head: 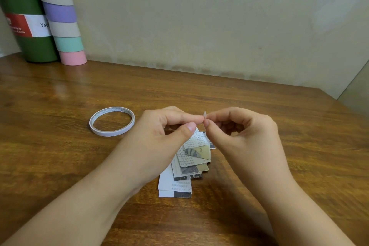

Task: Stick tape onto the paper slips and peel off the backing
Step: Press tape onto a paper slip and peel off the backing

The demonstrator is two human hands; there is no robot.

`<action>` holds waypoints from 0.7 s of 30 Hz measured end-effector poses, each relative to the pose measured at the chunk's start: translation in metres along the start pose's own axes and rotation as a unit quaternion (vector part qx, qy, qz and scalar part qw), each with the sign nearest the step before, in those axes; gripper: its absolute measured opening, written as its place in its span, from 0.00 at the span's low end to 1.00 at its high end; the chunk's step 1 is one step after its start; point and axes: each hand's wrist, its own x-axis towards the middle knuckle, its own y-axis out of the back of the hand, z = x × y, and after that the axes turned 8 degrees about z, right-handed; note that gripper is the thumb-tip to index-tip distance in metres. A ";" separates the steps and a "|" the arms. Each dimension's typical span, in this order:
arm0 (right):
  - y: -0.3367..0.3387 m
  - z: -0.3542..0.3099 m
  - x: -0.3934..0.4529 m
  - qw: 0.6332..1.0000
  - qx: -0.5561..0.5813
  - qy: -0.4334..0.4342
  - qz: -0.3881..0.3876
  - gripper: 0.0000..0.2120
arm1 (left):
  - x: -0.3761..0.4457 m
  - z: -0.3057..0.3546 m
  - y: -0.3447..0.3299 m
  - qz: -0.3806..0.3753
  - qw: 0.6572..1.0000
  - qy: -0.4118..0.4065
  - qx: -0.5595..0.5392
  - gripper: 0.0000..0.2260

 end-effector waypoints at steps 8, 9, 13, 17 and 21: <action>0.003 -0.005 0.003 0.997 0.047 -0.050 -0.033 0.06 | 0.001 0.004 0.003 -0.007 0.999 0.012 -0.041 0.10; 0.004 -0.005 0.003 0.997 0.051 -0.053 -0.037 0.06 | 0.001 0.004 0.004 -0.008 0.999 0.013 -0.046 0.10; 0.005 -0.005 0.004 0.995 0.066 -0.062 -0.045 0.06 | 0.001 0.005 0.004 -0.015 0.998 0.025 -0.063 0.10; 0.006 -0.005 0.004 0.994 0.073 -0.060 -0.048 0.05 | 0.001 0.005 0.006 -0.021 0.996 0.040 -0.081 0.09; 0.006 -0.004 0.005 0.995 0.076 -0.056 -0.044 0.06 | 0.001 0.004 0.007 -0.027 0.993 0.047 -0.105 0.11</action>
